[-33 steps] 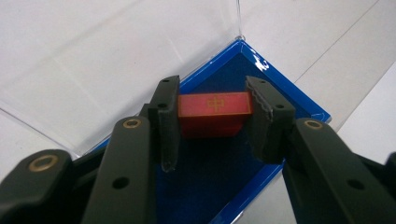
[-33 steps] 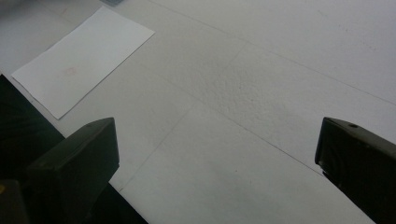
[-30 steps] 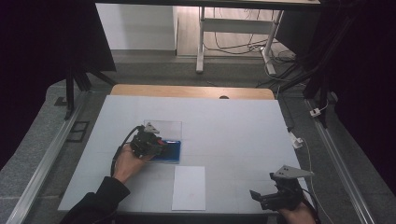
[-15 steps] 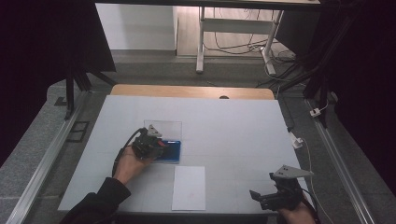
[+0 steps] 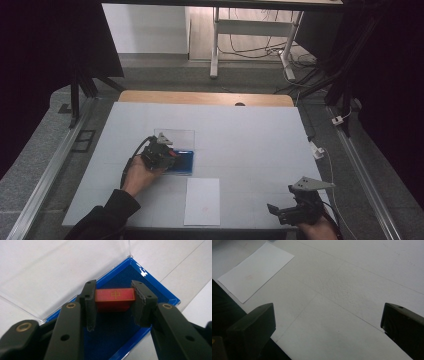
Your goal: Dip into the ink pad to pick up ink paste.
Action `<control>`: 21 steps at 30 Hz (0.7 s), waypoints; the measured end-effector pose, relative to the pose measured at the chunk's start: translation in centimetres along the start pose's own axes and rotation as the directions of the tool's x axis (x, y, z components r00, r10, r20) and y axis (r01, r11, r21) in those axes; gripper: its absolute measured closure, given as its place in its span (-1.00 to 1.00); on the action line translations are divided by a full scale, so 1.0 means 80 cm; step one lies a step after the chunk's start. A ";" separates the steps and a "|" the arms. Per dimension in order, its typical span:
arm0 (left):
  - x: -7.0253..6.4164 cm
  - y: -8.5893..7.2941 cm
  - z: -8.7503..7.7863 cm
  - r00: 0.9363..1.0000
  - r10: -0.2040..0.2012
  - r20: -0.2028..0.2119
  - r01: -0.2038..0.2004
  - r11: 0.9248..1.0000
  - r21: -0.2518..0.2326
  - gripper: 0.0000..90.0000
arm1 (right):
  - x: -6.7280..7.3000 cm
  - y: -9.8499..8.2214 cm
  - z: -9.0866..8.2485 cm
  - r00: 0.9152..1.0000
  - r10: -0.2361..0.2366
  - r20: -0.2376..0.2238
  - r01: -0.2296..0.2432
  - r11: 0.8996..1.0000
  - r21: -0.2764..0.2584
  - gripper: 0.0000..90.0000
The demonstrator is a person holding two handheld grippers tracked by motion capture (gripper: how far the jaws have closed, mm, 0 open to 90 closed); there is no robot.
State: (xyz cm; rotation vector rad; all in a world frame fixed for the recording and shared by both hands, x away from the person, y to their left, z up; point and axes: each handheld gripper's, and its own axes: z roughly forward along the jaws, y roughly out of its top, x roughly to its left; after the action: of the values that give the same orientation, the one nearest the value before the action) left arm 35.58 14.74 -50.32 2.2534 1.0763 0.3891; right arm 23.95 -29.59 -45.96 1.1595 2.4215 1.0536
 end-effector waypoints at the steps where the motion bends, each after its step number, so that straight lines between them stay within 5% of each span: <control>1: 0.000 0.000 0.000 1.000 -0.001 0.001 0.001 1.000 -0.001 0.31 | 0.000 0.000 0.000 1.000 0.000 0.000 0.000 1.000 0.000 -1.00; 11: 0.008 0.000 -0.003 0.999 -0.012 0.037 0.012 1.000 -0.006 0.30 | -0.001 0.000 0.000 1.000 0.006 -0.006 -0.006 1.000 -0.003 -1.00; 14: 0.008 0.001 -0.010 1.000 0.023 -0.001 -0.023 1.000 -0.017 0.30 | -0.002 0.000 -0.001 1.000 0.006 -0.006 -0.006 1.000 -0.003 -1.00; 21: 0.018 -0.001 -0.026 1.000 -0.031 0.007 0.031 0.998 -0.048 0.30 | -0.001 0.000 -0.001 1.000 0.006 -0.008 -0.006 1.000 -0.004 -1.00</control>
State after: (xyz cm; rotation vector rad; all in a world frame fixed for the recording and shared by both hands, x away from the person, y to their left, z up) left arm 35.40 16.72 -48.74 2.1914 1.0854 0.3907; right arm 23.98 -29.71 -45.93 1.1650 2.4218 1.0662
